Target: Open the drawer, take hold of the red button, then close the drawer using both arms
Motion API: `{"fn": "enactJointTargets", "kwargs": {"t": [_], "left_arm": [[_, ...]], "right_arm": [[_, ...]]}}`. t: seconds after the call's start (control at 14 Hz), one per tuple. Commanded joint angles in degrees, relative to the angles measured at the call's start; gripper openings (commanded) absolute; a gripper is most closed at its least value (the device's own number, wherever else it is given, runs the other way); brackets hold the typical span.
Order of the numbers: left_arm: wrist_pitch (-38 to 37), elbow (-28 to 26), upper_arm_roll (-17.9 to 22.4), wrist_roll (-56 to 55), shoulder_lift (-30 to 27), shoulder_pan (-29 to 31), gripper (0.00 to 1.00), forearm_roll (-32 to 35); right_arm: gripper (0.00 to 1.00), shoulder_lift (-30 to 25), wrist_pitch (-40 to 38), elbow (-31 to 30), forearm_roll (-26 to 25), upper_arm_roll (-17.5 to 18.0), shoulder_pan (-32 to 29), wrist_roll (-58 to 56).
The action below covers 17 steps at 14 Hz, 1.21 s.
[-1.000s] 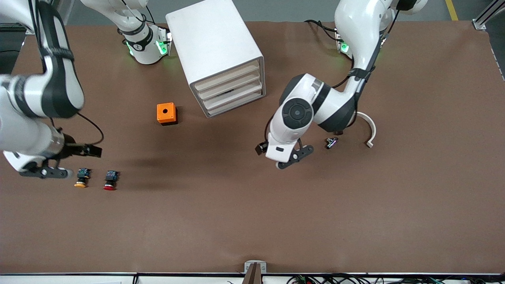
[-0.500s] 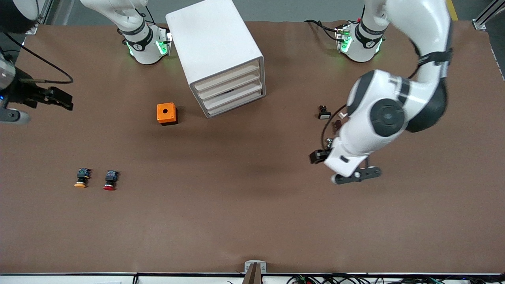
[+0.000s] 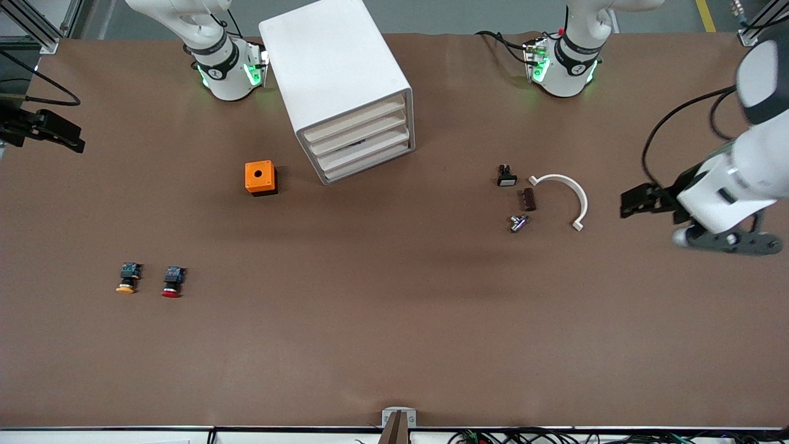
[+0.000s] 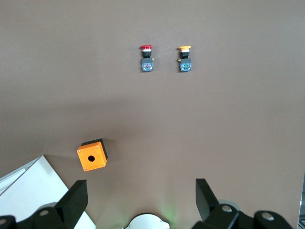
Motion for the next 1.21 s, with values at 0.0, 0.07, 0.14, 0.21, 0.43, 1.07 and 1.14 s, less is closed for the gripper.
{"fn": "enactJointTargets", "kwargs": {"t": [0.0,0.07,0.14,0.21,0.43,1.07,1.14], "left_arm": [[-4.26,-2.49,-0.65,-0.39,-5.08,-0.49,1.00,1.58],[-4.27,-3.19,-0.83,-1.70,-5.09,-0.49,1.00,1.58],[-4.19,-3.20,-1.09,-2.93,-5.26,-0.49,1.00,1.40],[-4.01,-3.20,-1.18,-3.03,-5.35,-0.67,1.00,1.05],[-3.22,-3.98,-3.20,-3.56,-5.87,-0.59,1.00,1.40],[3.81,-17.81,-2.76,-2.95,-15.73,2.49,1.00,1.40],[3.64,-15.70,-2.59,-2.86,-14.33,2.58,1.00,1.49]], "right_arm": [[1.00,1.22,-0.26,1.61,4.89,0.24,-3.06,-2.42],[1.00,1.22,0.35,1.35,5.34,0.32,-3.33,-2.70],[1.00,1.22,1.40,0.48,5.34,0.41,-3.33,-2.70],[1.00,1.05,2.72,-0.66,5.34,0.41,-3.33,-2.70],[1.00,-2.28,8.33,-6.45,5.26,0.50,-3.07,-2.79],[1.00,-2.56,7.83,-5.25,4.56,0.85,-4.13,-2.70],[1.00,-2.56,7.83,-5.25,4.47,0.85,-3.43,-2.70]]}}
